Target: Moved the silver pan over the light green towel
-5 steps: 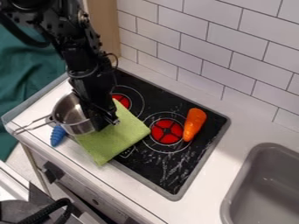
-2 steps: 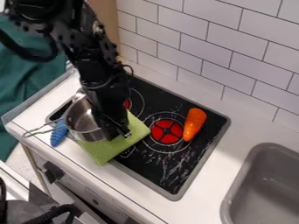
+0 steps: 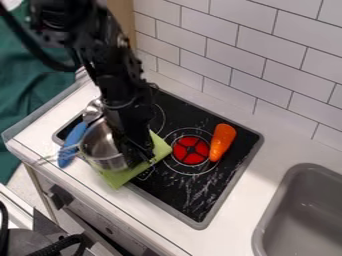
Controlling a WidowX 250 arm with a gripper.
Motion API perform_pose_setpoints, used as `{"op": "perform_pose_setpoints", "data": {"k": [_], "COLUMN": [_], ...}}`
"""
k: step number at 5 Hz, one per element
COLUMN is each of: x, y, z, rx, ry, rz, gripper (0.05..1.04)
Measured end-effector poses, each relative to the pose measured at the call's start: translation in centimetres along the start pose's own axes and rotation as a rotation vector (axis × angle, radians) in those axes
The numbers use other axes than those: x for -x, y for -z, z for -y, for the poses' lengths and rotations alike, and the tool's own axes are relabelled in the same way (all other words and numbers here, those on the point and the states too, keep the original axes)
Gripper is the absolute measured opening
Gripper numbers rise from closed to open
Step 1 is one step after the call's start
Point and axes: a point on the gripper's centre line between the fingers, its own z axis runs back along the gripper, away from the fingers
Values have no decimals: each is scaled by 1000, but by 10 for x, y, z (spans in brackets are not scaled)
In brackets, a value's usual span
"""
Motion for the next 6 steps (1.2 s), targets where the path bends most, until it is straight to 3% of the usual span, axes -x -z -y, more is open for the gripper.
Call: {"op": "perform_pose_setpoints", "data": {"k": [1, 3, 4, 5, 6], "x": [-3, -5, -10, -13, -12], "y": [3, 3, -16, -38, -48], "z": [-3, 0, 10, 20, 33], "rx": [-5, 0, -22, -23, -80], "ry": [-17, -38, -24, -181, -315], "rz": [-2, 5, 70, 137, 92], "gripper": [246, 841, 1021, 1011, 1010]}}
